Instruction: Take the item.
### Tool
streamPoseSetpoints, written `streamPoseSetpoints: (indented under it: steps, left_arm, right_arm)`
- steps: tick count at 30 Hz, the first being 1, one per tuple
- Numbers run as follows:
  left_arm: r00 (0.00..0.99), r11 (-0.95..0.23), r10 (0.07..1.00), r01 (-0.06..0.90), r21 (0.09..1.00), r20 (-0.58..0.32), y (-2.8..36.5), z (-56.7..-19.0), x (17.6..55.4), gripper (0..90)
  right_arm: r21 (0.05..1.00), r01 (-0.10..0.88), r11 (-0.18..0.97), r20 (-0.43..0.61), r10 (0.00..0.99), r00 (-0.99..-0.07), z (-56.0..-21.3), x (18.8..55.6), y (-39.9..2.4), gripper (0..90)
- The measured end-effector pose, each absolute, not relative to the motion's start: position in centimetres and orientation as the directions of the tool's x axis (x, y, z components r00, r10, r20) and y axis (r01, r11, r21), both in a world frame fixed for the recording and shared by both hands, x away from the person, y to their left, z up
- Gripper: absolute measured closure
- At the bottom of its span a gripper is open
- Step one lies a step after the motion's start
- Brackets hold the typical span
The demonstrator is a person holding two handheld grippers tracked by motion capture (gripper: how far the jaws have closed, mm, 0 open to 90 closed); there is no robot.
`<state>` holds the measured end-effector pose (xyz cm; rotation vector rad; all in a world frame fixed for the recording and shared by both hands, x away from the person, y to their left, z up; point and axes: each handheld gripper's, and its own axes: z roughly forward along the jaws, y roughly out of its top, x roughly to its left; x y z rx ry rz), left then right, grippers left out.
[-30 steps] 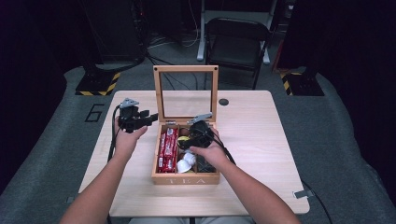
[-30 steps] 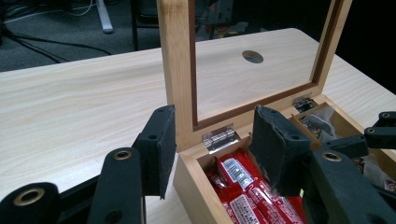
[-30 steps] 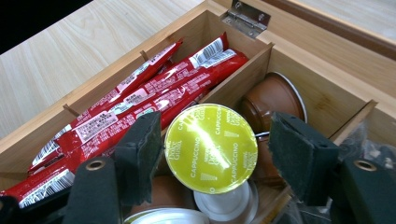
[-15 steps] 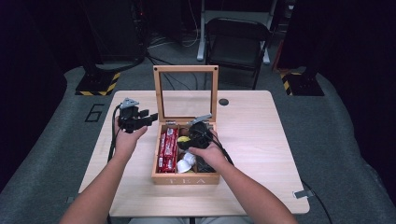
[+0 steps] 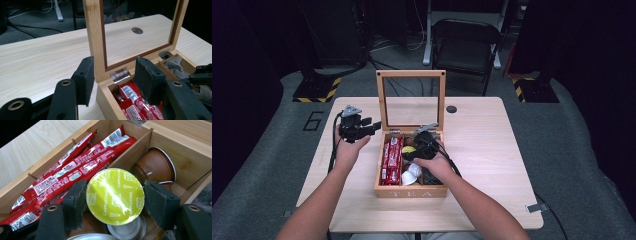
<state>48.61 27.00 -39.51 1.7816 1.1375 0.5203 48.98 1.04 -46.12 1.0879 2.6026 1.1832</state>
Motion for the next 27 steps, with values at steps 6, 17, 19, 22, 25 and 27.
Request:
streamPoseSetpoints:
  steps: [6, 17, 19, 22, 25, 27]
  left_arm:
    - [0.478, -0.137, 0.869, 0.476, 0.869, -0.125, 27.16, -39.50, 48.62, 50.2]
    - [0.476, -0.138, 0.871, 0.474, 0.870, -0.121, 27.15, -39.51, 48.61, 50.2]
    - [0.477, -0.139, 0.871, 0.474, 0.870, -0.120, 27.15, -39.51, 48.61, 50.2]
    - [0.477, -0.140, 0.871, 0.475, 0.869, -0.120, 27.21, -39.49, 48.62, 50.2]
    - [0.475, -0.139, 0.872, 0.474, 0.869, -0.119, 27.26, -39.48, 48.61, 50.2]
    - [0.474, -0.139, 0.872, 0.474, 0.869, -0.119, 27.27, -39.48, 48.61, 50.2]
  right_arm:
    - [0.680, 0.581, 0.447, 0.211, 0.640, -0.739, -46.20, 49.07, 0.84, 34.2]
    - [0.676, 0.583, 0.451, 0.218, 0.633, -0.743, -46.37, 49.15, 1.08, 36.6]
    - [0.679, 0.582, 0.448, 0.221, 0.631, -0.744, -46.39, 49.16, 1.09, 36.8]
    - [0.676, 0.581, 0.453, 0.212, 0.635, -0.743, -46.30, 49.02, 1.10, 37.1]
    - [0.679, 0.577, 0.454, 0.208, 0.634, -0.745, -46.25, 48.91, 1.15, 37.1]
    - [0.687, 0.562, 0.461, 0.193, 0.629, -0.753, -46.16, 48.80, 1.15, 37.1]
